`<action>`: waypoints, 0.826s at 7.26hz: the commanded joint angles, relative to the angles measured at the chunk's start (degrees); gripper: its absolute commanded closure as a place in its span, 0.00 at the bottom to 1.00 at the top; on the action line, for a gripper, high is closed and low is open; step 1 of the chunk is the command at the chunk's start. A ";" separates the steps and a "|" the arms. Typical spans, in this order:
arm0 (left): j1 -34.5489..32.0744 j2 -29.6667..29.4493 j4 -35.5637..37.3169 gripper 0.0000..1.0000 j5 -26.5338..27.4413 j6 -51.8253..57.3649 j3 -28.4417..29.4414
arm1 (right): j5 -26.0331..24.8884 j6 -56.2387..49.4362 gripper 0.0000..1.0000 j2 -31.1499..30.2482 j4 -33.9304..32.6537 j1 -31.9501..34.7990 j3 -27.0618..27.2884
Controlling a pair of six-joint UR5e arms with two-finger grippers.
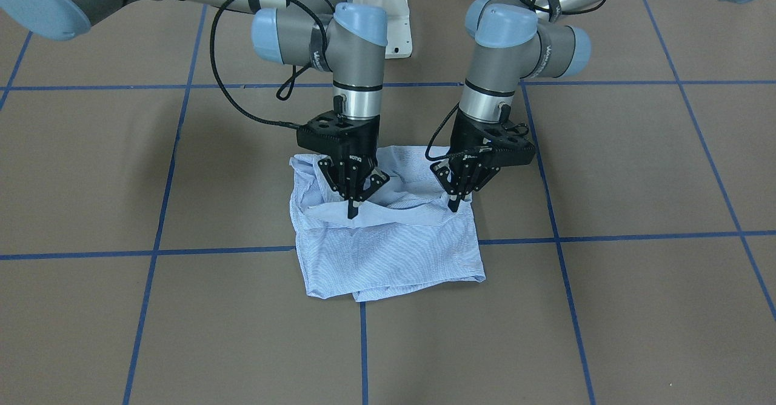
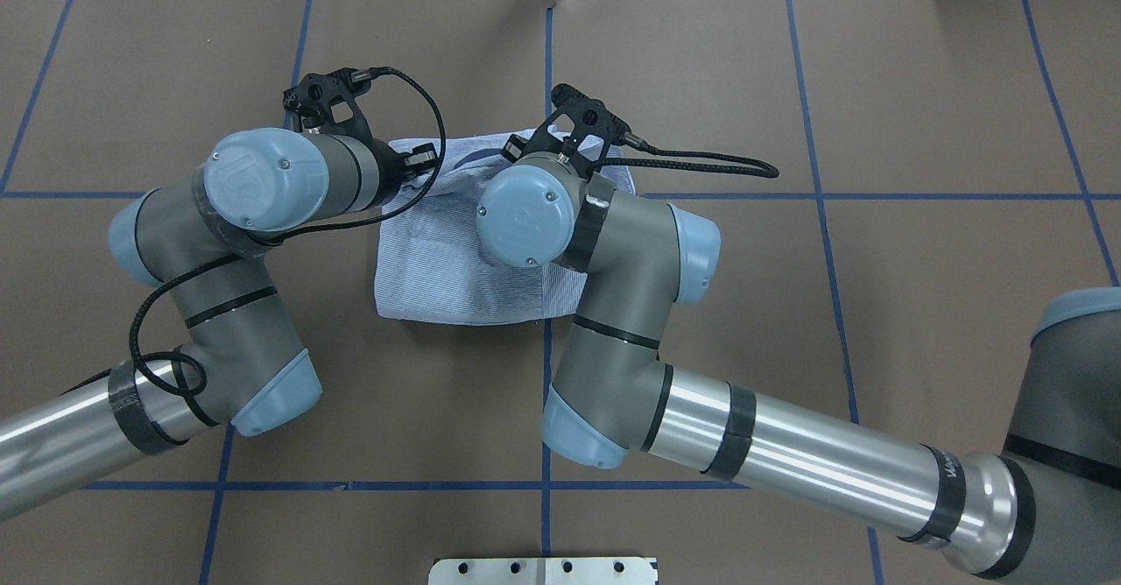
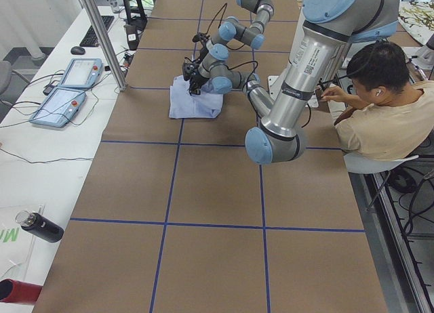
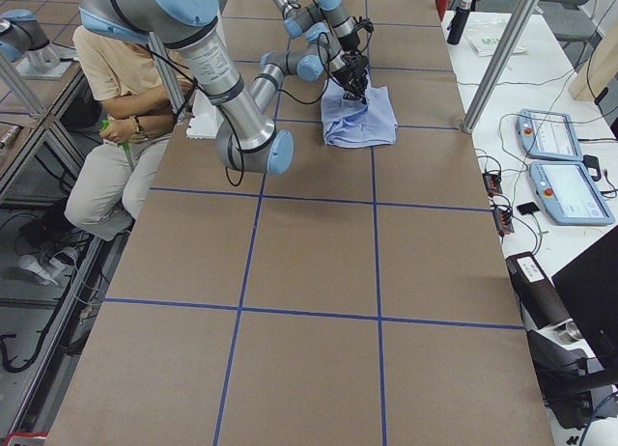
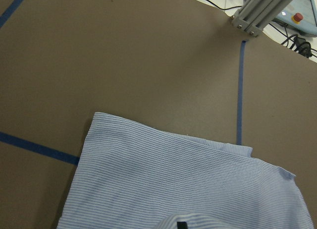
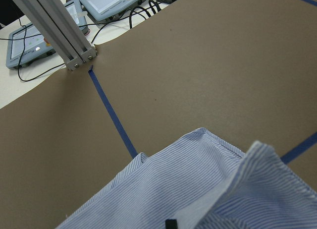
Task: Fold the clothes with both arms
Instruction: 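Lift the near edge with both grippers and fold it over the far half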
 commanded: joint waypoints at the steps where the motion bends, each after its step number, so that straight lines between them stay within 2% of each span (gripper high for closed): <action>1: -1.91 -2.45 -3.75 1.00 0.06 3.95 8.12 | 2.44 -4.22 1.00 1.92 4.86 1.98 -6.91; 2: -2.61 -2.90 -5.34 1.00 0.06 5.62 10.42 | 3.84 -4.77 0.80 1.92 4.96 2.59 -7.10; 3: -3.31 -2.90 -5.79 0.33 -0.03 8.42 11.32 | 5.33 -9.90 0.01 1.92 4.96 3.30 -7.19; 4: -4.45 -2.90 -6.31 0.00 -0.38 13.67 11.15 | 8.39 -10.74 0.00 2.62 4.87 4.87 -7.19; 5: -7.07 -2.99 -7.45 0.00 -5.60 15.98 10.80 | 16.43 -11.53 0.00 3.84 4.18 8.02 -7.11; 6: -10.67 -2.90 -7.20 0.00 -15.92 21.23 10.28 | 23.38 -15.45 0.00 4.11 2.52 11.18 -6.32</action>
